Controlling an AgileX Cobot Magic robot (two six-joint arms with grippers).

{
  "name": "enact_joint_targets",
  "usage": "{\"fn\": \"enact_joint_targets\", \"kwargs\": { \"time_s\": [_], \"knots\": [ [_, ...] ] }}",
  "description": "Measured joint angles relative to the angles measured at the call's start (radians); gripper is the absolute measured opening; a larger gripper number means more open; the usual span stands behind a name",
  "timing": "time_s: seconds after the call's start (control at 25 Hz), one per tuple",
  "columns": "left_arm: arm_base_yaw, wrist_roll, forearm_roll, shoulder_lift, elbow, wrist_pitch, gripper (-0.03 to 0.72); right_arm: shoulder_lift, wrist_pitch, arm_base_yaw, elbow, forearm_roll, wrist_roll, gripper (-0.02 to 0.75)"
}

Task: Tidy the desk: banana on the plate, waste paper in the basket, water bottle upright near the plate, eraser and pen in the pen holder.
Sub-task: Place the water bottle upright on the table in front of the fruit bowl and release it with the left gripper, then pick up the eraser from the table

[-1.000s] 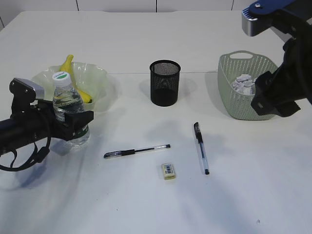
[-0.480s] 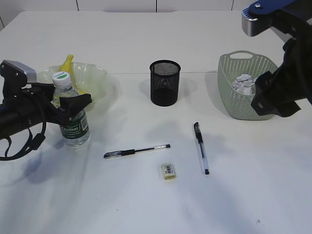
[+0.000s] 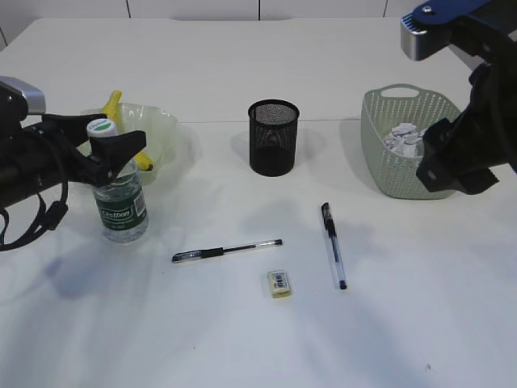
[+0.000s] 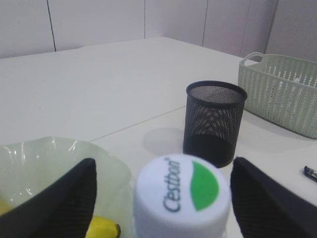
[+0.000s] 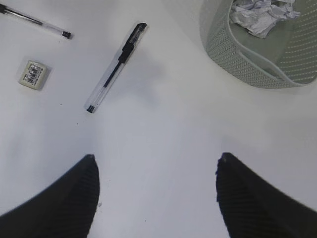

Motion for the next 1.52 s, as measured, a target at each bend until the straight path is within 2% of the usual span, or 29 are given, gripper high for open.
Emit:
{"fn": "enact_joint_targets", "kwargs": {
  "time_s": [0.16, 0.24, 0.44, 0.72, 1.2, 1.36, 1.52],
  "knots": [
    [0.000, -0.034, 0.009, -0.051, 0.002, 0.023, 0.593, 0.000, 0.000, 0.000, 0.000, 0.000, 0.000, 0.549],
    [0.000, -0.082, 0.014, -0.097, 0.002, 0.090, 0.593, 0.000, 0.000, 0.000, 0.000, 0.000, 0.000, 0.549],
    [0.000, -0.109, 0.018, -0.227, 0.003, 0.303, 0.593, 0.000, 0.002, 0.000, 0.000, 0.000, 0.000, 0.549],
    [0.000, -0.162, 0.018, -0.369, 0.004, 0.464, 0.591, 0.000, 0.004, 0.000, 0.000, 0.000, 0.000, 0.549],
    [0.000, -0.391, 0.014, -0.648, 0.006, 1.026, 0.589, 0.000, 0.004, 0.000, 0.000, 0.000, 0.000, 0.549],
    [0.000, -0.408, -0.012, -0.722, 0.010, 1.228, 0.573, 0.000, 0.004, 0.000, 0.000, 0.000, 0.000, 0.549],
    [0.000, -0.388, -0.092, -0.767, 0.011, 1.402, 0.563, 0.000, 0.004, 0.000, 0.000, 0.000, 0.000, 0.549]
  ]
}}
